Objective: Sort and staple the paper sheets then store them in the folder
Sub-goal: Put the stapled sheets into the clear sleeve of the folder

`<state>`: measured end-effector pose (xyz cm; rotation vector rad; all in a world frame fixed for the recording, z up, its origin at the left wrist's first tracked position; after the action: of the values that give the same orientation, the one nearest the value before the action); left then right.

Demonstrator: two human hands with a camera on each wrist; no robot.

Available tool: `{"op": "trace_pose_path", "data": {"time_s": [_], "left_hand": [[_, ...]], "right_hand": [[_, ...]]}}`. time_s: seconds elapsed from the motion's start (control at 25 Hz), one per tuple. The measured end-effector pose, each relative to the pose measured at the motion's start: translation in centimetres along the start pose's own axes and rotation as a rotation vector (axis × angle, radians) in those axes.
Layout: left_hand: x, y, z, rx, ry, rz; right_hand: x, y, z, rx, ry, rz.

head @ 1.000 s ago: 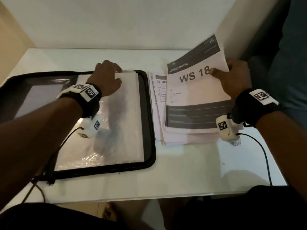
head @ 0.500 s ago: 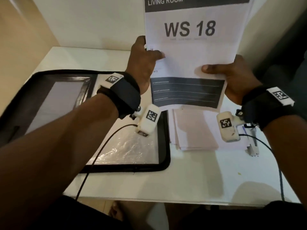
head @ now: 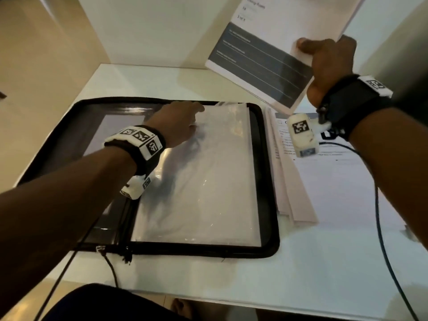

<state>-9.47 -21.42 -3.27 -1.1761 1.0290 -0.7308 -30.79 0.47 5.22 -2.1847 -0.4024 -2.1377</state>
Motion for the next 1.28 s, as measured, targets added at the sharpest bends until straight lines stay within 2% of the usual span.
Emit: {"op": "trace_pose_path", "data": {"time_s": [0.04, 0.12, 0.24, 0.36, 0.48, 0.56, 0.68, 0.72, 0.92, 1.04, 1.28], "left_hand": [[0.5, 0.0, -0.2, -0.015, -0.032, 0.010], [1.5, 0.5, -0.8, 0.056, -0.089, 0.012], [1.1, 0.5, -1.5, 0.125, -0.025, 0.007], [0.3, -0.2, -1.9, 0.095, 0.023, 0.219], [0.5, -1.7, -2.4, -0.045, -0.021, 0.393], [0.6, -1.9, -2.6, -0.088, -0.023, 0.364], [0.0, -0.4, -2.5, 0.024, 0.008, 0.244], [-0.4, -0.3, -2.6, 0.020, 0.025, 0.229], [-0.3, -1.7, -3.2, -0.137, 0.017, 0.148], [0.2, -2.1, -3.2, -0.180, -0.012, 0.199], [0.6, -2.6, -2.8, -0.209, -0.133, 0.129]], "right_hand": [[0.1, 1.4, 0.0, 0.015, -0.006, 0.003], [0.4, 4.3, -0.2, 0.048, -0.030, 0.000], [0.6, 8.5, 0.2, 0.114, -0.063, 0.039], [0.3, 12.0, 0.6, 0.180, -0.087, 0.041], [0.5, 14.1, 0.4, 0.200, -0.127, 0.062], [0.7, 14.9, -0.1, 0.204, -0.158, 0.057], [0.1, 16.4, -0.7, 0.223, -0.155, 0.037], [-0.4, 16.8, -0.7, 0.227, -0.134, 0.028], [-4.5, 17.7, -0.5, 0.253, -0.087, 0.033], [-6.4, 16.5, -1.0, 0.251, -0.065, 0.104], [-5.3, 15.8, -1.4, 0.297, -0.085, 0.180]]}}
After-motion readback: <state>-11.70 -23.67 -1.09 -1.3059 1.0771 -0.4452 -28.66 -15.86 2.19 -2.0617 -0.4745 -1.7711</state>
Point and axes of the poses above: each hand's wrist, its own z-axis away from the middle knuckle, its own y-axis out of the palm, x = y × z, the point moved 10 cm from there along -z, towards the middle knuckle, and after that the axes turned 1 degree about -y, right-handed, at the moved point
